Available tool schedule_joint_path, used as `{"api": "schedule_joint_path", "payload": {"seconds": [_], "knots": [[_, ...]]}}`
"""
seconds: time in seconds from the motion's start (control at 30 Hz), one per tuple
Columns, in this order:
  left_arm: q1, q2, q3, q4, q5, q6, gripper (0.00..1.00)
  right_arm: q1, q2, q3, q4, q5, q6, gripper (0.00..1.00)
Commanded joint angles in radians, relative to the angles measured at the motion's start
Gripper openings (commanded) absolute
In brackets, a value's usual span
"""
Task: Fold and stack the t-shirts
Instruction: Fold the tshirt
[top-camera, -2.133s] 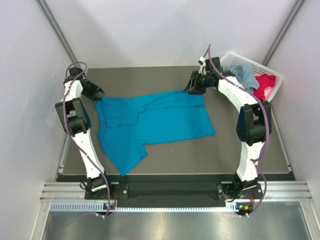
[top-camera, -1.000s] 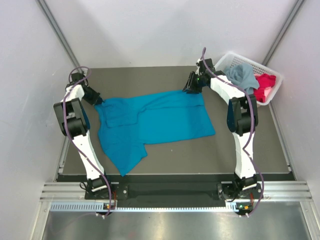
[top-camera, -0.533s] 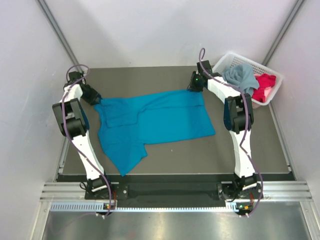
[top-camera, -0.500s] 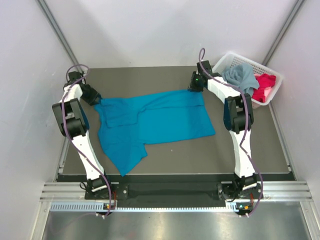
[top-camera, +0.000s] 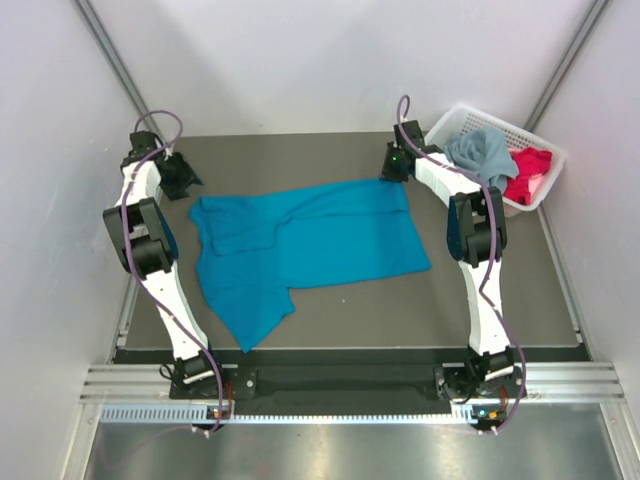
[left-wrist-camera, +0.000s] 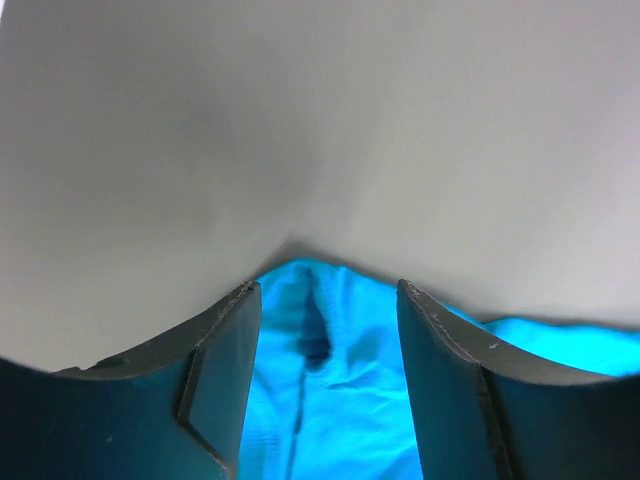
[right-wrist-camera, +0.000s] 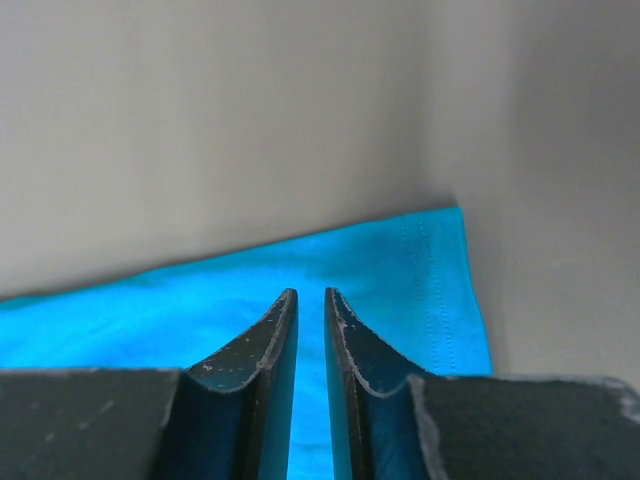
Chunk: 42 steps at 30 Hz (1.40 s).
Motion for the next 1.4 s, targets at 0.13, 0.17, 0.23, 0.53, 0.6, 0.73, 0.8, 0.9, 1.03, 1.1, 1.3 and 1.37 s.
{"api": "schedule_joint_path", "payload": {"seconds": [0.13, 0.17, 0.23, 0.53, 0.6, 0.73, 0.8, 0.9, 1.03, 1.1, 1.3, 1.37], "knots": [[0.008, 0.070, 0.069, -0.048, 0.066, 0.228, 0.59, -0.014, 0.017, 0.030, 0.035, -0.020, -0.001, 0.17], [0.009, 0.080, 0.074, -0.052, 0.075, 0.242, 0.59, -0.016, 0.017, 0.029, 0.036, -0.022, 0.001, 0.16], [0.008, 0.083, 0.066, -0.043, 0.096, 0.248, 0.59, -0.018, 0.018, 0.029, 0.040, -0.028, 0.002, 0.16], [0.006, 0.083, 0.017, -0.051, 0.084, 0.250, 0.38, -0.019, 0.017, 0.013, 0.047, -0.040, 0.010, 0.15], [0.006, 0.075, 0.000, -0.048, 0.066, 0.244, 0.36, -0.019, 0.018, 0.006, 0.049, -0.040, 0.013, 0.15], [0.008, 0.081, 0.005, -0.035, 0.052, 0.219, 0.18, -0.019, 0.029, -0.008, 0.050, -0.042, 0.036, 0.14], [0.009, 0.092, 0.020, -0.023, 0.050, 0.190, 0.09, -0.019, 0.036, -0.014, 0.052, -0.040, 0.054, 0.11], [0.009, 0.097, 0.011, 0.038, 0.058, 0.138, 0.00, -0.019, 0.049, -0.022, 0.050, -0.036, 0.085, 0.06], [0.011, 0.098, -0.020, 0.158, 0.112, 0.057, 0.00, -0.024, 0.073, -0.025, 0.052, -0.017, 0.131, 0.02], [0.012, 0.098, -0.032, 0.239, 0.148, 0.006, 0.00, -0.024, 0.095, -0.014, 0.052, -0.013, 0.142, 0.01], [0.026, 0.121, -0.028, 0.391, 0.211, -0.097, 0.00, -0.030, 0.174, 0.111, 0.050, 0.004, 0.174, 0.00], [0.035, 0.136, -0.014, 0.411, 0.213, -0.123, 0.00, -0.034, 0.193, 0.142, 0.052, 0.009, 0.183, 0.00]]}}
